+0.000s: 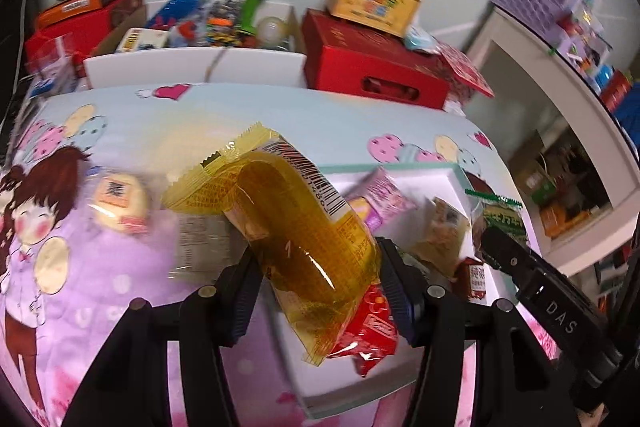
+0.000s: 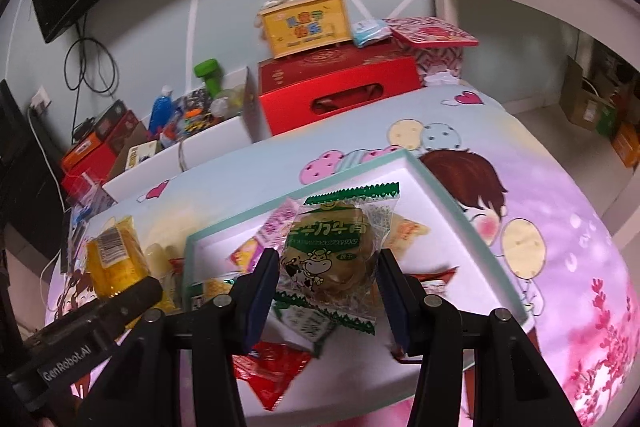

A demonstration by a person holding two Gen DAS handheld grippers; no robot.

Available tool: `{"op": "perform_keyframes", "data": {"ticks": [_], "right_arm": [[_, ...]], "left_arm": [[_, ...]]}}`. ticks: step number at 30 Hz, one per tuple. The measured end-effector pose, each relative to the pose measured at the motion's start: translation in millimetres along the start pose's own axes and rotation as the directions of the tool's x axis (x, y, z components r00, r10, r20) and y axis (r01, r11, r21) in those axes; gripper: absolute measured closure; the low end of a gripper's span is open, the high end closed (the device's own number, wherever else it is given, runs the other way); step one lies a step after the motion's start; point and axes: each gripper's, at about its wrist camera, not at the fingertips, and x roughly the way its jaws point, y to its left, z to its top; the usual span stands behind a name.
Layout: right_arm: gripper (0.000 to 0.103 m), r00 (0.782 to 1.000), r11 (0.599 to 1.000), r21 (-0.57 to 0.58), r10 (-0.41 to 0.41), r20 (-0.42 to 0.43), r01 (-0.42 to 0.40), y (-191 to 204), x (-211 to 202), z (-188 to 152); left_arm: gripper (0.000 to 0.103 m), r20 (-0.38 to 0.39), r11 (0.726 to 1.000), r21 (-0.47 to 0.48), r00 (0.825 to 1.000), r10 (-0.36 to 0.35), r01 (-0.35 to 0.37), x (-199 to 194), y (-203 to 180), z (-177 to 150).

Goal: Organize snacks
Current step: 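Carry both bags over the tray and release them inside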

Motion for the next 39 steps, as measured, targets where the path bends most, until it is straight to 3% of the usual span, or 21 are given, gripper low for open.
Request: {"op": "perform_keyframes", "data": {"ticks": [10, 26, 39], "right_arm": [[0.05, 1.0, 0.999, 0.049, -0.021, 0.004, 0.021, -28.4, -1.0, 3.7], [0.05, 0.994, 0.999, 0.04, -0.015, -0.106, 0.019, -20.1, 37.7, -4.7], [0.05, 0.99, 0.999, 0.038, -0.022, -0.137, 0.027, -15.6, 44.0, -7.3]], "left_arm": [[0.044, -0.053, 0.997, 0.069, 0.998, -0.016, 0.019, 28.7, -26.2, -1.8], [0.044, -0.11, 0.987, 0.158, 0.994, 0.0, 0.017, 63.5, -42.9, -7.6], [0.043, -0.127, 0.984, 0.178, 0.991, 0.037, -0.014, 67.0, -44.9, -10.7]]}}
